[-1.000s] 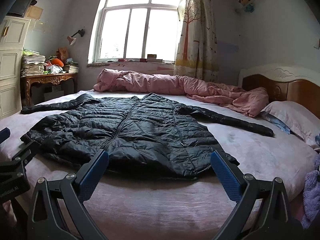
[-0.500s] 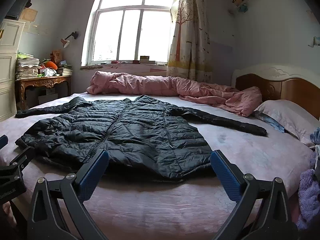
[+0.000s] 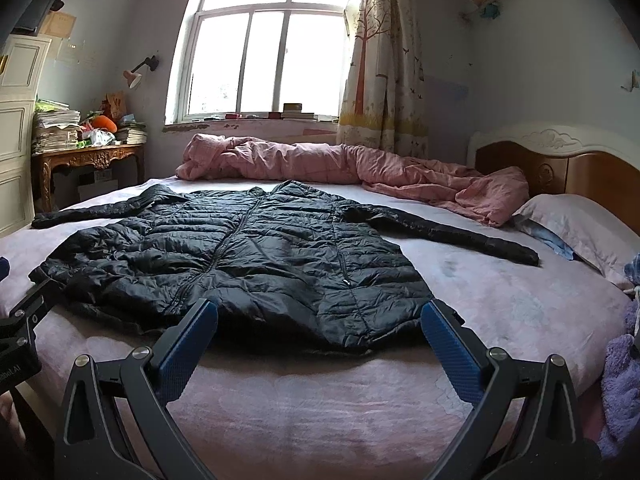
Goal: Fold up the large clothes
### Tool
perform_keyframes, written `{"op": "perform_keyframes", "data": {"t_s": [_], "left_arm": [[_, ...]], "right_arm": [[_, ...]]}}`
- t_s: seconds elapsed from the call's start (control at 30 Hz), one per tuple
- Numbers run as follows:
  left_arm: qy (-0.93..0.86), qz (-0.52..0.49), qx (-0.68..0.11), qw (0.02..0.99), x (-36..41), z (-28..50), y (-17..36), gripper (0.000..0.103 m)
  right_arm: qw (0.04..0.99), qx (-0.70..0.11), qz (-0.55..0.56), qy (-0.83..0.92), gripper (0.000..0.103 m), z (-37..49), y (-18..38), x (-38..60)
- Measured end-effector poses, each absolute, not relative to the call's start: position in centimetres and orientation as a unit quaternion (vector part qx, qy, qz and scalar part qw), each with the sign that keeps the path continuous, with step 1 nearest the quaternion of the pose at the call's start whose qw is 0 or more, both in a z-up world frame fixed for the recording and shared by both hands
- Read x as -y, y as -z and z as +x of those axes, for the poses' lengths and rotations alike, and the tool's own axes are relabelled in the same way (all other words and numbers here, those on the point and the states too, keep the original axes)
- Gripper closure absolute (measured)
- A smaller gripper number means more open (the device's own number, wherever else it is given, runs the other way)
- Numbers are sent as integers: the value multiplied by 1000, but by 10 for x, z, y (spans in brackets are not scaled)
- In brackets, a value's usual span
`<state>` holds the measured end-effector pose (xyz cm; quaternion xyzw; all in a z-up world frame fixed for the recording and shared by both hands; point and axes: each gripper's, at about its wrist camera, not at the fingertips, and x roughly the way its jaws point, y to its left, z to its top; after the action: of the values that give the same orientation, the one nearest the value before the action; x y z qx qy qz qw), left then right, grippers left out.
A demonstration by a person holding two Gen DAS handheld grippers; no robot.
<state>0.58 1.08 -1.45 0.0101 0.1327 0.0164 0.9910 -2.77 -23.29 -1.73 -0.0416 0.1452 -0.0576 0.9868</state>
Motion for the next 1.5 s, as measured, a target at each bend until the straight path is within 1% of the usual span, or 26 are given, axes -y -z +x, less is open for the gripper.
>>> {"op": "perform_keyframes", "data": {"t_s": [0.77, 1.1, 1.5], "left_arm": [[-18, 27, -133, 991, -4, 6, 15, 0], [-21, 25, -120, 992, -7, 1, 10, 0], [-19, 22, -124, 992, -8, 4, 12, 0]], "right_arm": [[984, -159, -48, 56, 0, -21, 29, 229], [983, -168, -50, 59, 0, -15, 35, 227], [980, -183, -56, 55, 0, -6, 44, 225]]}}
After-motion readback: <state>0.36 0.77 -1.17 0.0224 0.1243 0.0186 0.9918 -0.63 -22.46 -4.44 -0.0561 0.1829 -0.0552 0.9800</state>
